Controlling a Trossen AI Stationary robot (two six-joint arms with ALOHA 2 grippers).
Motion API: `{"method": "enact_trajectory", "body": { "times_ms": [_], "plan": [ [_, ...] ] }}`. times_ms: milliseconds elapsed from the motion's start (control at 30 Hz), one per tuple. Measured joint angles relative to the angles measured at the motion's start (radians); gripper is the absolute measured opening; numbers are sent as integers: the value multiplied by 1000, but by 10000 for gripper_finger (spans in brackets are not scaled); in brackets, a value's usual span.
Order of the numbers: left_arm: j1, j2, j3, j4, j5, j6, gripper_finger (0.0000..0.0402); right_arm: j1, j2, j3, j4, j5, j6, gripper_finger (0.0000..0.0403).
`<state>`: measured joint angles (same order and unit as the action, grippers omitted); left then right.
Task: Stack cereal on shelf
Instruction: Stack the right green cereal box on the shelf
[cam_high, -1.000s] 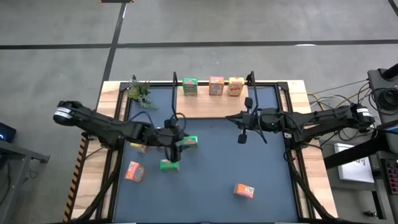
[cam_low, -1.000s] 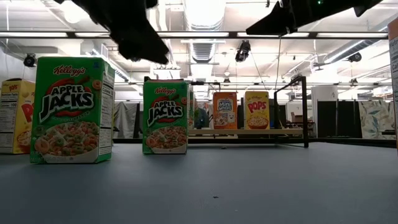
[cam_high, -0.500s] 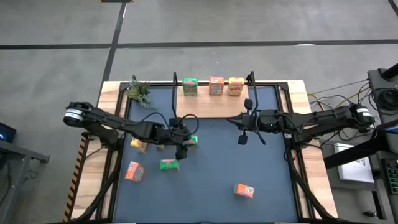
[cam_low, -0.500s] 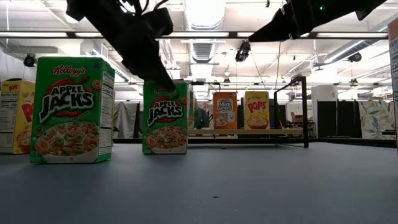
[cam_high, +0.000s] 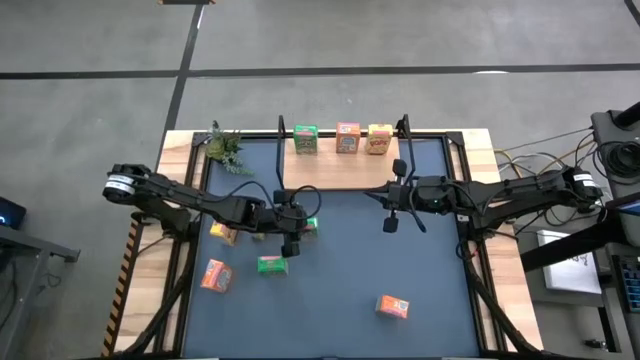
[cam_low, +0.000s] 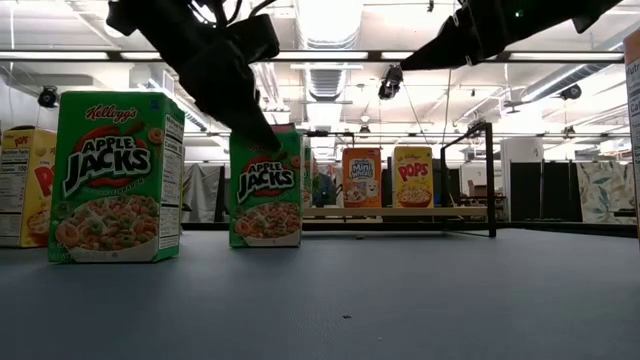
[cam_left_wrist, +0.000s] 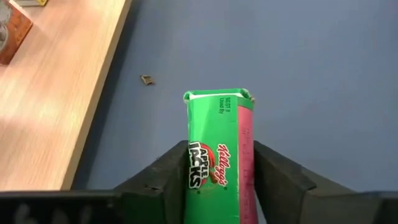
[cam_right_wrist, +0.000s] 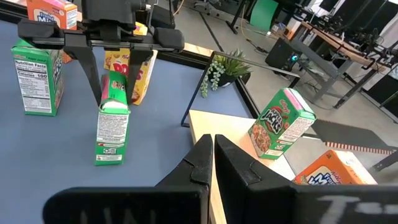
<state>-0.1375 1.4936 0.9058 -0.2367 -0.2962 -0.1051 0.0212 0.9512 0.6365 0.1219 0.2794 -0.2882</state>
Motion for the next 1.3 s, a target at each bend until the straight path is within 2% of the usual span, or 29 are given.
{"method": "enact_trajectory", "body": {
  "times_ms": [133,267,400,633,800,900,1133,1300],
  "plan": [
    [0,-4,26,-39,0,21,116,0,0,0,0,0,-6,9],
    [10,-8,147,-137,2,140,108,0,-1,0,7,0,-28,9],
    [71,-9,270,-234,18,294,108,0,-1,8,11,0,-42,9],
    [317,-9,390,-276,231,504,107,0,-2,10,13,0,-54,9],
    [504,-8,382,-268,385,541,107,0,-2,10,12,1,-67,9],
    [575,-8,353,-227,453,530,107,0,-2,10,12,1,-66,9],
    [630,-8,276,-130,460,516,107,0,-2,10,12,1,-64,9],
    [632,-8,251,-98,394,511,107,0,-2,10,13,1,-64,9]
  ]
}}
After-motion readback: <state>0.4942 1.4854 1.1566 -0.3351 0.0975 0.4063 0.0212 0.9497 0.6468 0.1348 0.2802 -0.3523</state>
